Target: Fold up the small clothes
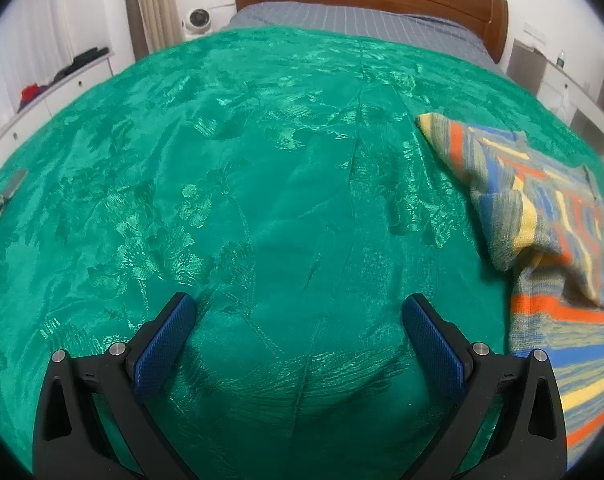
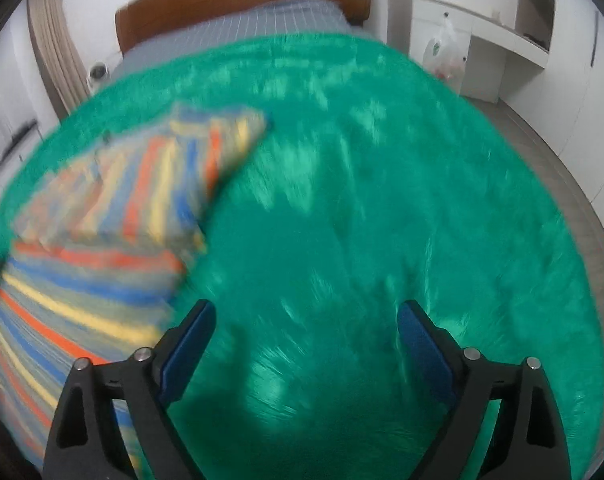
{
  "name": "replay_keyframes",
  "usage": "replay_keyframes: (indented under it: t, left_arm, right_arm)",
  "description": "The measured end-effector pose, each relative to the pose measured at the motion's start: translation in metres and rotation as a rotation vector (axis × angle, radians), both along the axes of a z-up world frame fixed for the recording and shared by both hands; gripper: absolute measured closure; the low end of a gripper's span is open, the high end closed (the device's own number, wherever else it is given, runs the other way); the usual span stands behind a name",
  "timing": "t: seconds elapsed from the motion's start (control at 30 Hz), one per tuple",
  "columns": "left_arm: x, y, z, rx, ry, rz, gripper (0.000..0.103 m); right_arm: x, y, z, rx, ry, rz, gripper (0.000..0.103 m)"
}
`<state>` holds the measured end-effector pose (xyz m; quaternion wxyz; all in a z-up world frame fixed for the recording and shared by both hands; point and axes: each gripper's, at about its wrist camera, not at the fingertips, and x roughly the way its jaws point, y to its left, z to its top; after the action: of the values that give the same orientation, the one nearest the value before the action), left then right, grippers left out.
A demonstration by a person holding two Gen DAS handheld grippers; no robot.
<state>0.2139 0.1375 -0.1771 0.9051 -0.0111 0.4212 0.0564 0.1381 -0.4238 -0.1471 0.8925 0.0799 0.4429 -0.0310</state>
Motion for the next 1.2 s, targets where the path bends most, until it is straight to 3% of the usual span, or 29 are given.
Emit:
replay_keyframes:
  t: [0.1,0.2,0.33,0.47,0.53,0.57,0.67,0.77,0.93,0.97,1.03,1.07,1.2]
  left_arm:
    - [0.0,0.0,0.0,0.0,-0.004,0.001,0.0]
    - [0.0,0.001,-0.001,-0.006,-0.005,0.001,0.0]
    - [0.0,0.002,-0.001,-0.007,-0.006,0.001,0.0]
    - [-0.001,0.002,-0.001,-0.011,-0.009,0.001,0.0]
    - [-0.001,0.003,-0.001,-0.015,-0.012,0.001,0.0]
    - [-0.001,0.003,-0.001,-0.018,-0.013,0.001,0.0]
    - [-0.001,0.003,-0.001,-0.021,-0.018,0.0,0.0]
    - [-0.001,0.002,-0.002,-0.015,-0.022,0.001,0.0]
    - [-0.001,0.002,-0.003,-0.013,-0.021,0.002,0.0]
    - [-0.001,0.002,-0.003,-0.012,-0.021,0.002,0.0]
    - [-0.001,0.002,-0.003,-0.011,-0.02,0.003,0.0]
    - [-0.001,0.002,-0.003,-0.011,-0.019,0.003,0.0]
    - [-0.001,0.002,-0.003,-0.011,-0.019,0.003,0.0]
  right_arm:
    - [0.024,0.023,0.039,0.188,-0.034,0.073,0.02]
    - [0.066,0.074,0.053,0.33,0.01,0.213,0.033]
    - [0.125,0.137,0.029,0.487,0.138,0.28,0.049]
    - [0.168,0.175,-0.014,0.468,0.256,0.229,0.052]
    - [0.175,0.179,-0.029,0.5,0.283,0.195,0.069]
    - [0.176,0.18,-0.031,0.507,0.282,0.191,0.101]
    - [0.165,0.173,-0.007,0.462,0.188,0.208,0.101]
    - [0.153,0.156,0.014,0.334,0.119,0.182,0.101]
    - [0.156,0.147,-0.022,0.26,0.229,0.155,0.097]
    - [0.151,0.145,-0.022,0.267,0.208,0.151,0.092]
    - [0.14,0.137,-0.014,0.293,0.166,0.142,0.068]
    - [0.131,0.132,-0.007,0.299,0.139,0.138,0.049]
    - [0.086,0.116,0.023,0.208,0.018,0.179,0.038]
